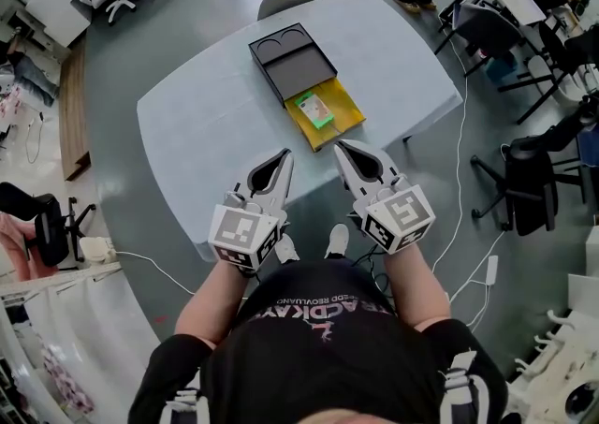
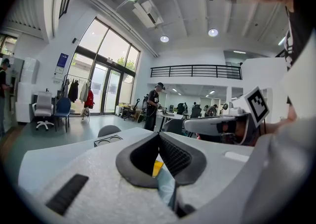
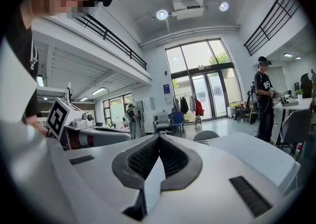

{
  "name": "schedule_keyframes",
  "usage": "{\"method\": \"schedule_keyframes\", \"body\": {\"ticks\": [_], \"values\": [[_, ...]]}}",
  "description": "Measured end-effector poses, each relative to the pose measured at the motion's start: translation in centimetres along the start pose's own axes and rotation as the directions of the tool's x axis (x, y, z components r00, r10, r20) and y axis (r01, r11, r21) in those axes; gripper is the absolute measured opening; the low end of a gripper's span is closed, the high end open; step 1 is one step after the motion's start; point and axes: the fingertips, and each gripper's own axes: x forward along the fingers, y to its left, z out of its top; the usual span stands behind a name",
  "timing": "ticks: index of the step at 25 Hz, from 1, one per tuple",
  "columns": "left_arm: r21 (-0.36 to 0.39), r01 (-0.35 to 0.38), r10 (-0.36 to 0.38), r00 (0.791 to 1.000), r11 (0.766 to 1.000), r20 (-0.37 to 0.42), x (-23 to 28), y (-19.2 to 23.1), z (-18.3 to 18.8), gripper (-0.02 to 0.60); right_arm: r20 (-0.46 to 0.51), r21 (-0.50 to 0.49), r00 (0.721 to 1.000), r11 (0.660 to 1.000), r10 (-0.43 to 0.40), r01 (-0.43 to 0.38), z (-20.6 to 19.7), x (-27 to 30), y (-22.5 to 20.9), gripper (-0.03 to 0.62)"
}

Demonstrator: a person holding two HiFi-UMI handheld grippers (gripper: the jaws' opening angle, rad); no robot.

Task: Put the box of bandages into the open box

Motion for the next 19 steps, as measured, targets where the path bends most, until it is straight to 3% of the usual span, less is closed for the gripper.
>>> {"method": "schedule_keyframes", "body": {"ticks": [19], "values": [[-0.011, 0.012, -0.012, 1.0, 1.0, 0.004, 0.21, -0.96, 0.02, 0.017, 0.004, -0.007, 1.0, 1.0, -0.007, 0.008, 0.35, -0.99, -0.19, 0.011]]}}
